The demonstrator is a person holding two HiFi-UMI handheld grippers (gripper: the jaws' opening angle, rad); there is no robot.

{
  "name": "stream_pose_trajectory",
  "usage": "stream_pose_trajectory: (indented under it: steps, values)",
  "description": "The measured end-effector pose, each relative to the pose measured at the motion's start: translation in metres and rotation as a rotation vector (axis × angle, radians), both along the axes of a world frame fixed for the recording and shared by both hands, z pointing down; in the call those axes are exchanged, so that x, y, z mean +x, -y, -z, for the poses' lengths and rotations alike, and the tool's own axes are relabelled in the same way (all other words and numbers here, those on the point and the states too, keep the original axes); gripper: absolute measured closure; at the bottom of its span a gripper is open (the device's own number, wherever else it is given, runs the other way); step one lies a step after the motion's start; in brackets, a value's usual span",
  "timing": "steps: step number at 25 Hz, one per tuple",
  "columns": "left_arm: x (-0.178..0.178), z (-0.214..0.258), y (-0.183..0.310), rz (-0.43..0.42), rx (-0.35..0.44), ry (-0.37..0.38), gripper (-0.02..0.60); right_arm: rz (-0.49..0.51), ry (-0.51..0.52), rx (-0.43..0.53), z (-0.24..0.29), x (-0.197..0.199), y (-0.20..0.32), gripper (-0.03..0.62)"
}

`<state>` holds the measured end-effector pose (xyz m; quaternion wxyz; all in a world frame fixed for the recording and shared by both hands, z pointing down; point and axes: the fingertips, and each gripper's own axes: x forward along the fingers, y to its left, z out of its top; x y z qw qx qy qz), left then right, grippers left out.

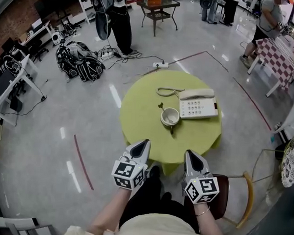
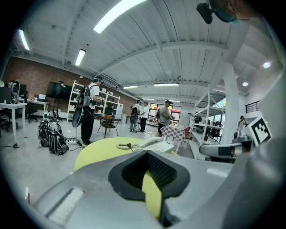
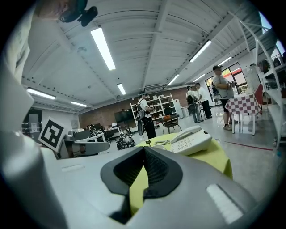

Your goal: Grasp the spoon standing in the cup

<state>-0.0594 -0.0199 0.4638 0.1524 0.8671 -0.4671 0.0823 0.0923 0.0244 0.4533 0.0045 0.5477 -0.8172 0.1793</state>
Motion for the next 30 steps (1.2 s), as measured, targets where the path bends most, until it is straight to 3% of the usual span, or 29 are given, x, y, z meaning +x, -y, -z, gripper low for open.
stream_pose_trajectory:
  steps: [11,20,22,30]
  values:
    - [-0.012,-0.013,0.095,-0.058,-0.038,-0.017,0.580,-0.067,-0.022,-0.024,-0.002,-0.010,0.090,0.594]
    - [-0.005,-0.023,0.139,-0.142,-0.072,-0.016,0.578,-0.143,-0.040,-0.069,-0.015,-0.005,0.126,0.594]
    - [-0.003,-0.026,0.145,-0.160,-0.085,-0.013,0.538,-0.147,-0.042,-0.080,-0.017,-0.006,0.128,0.594]
    - [0.003,-0.048,0.162,-0.147,-0.156,-0.027,0.476,-0.150,-0.048,-0.124,-0.027,-0.001,0.137,0.594]
